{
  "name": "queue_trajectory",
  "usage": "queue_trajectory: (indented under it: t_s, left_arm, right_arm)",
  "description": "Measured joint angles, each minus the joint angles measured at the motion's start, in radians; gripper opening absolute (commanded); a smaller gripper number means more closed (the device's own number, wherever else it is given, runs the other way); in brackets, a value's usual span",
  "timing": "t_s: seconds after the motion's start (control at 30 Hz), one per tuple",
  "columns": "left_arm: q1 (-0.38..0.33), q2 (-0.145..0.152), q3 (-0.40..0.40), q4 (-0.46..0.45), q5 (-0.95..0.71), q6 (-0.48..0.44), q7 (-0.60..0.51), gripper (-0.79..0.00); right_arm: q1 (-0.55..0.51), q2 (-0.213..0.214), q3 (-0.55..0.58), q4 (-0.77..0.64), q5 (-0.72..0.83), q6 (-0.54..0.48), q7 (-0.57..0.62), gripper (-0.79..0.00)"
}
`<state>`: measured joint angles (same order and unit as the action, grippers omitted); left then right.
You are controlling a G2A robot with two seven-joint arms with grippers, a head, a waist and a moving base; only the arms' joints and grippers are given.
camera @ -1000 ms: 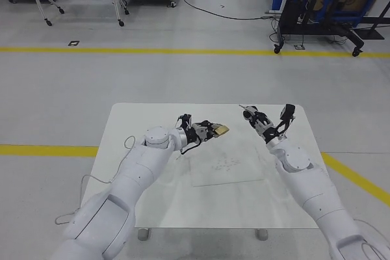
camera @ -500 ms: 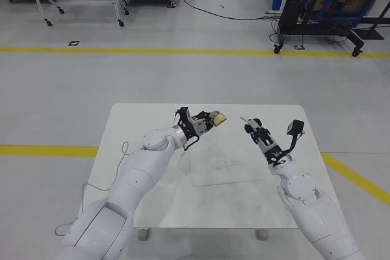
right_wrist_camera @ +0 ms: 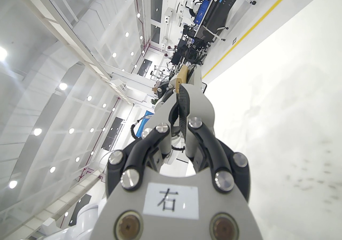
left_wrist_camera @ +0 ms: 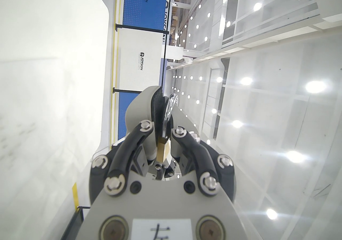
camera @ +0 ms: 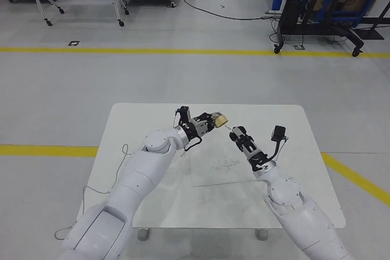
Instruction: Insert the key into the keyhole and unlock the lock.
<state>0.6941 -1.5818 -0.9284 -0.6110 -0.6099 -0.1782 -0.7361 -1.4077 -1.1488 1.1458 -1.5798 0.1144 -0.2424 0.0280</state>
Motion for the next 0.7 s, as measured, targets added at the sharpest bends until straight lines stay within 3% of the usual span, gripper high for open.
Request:
queue_trajectory:
  t_s: [0.7]
  left_arm:
    - [0.033, 0.012, -0.02, -0.094, 0.128, 0.012, 0.087, -0.785]
  right_arm:
    - [0.001, -0.03, -0.009, -0.01, -0.089, 0.064, -0.086, -0.785]
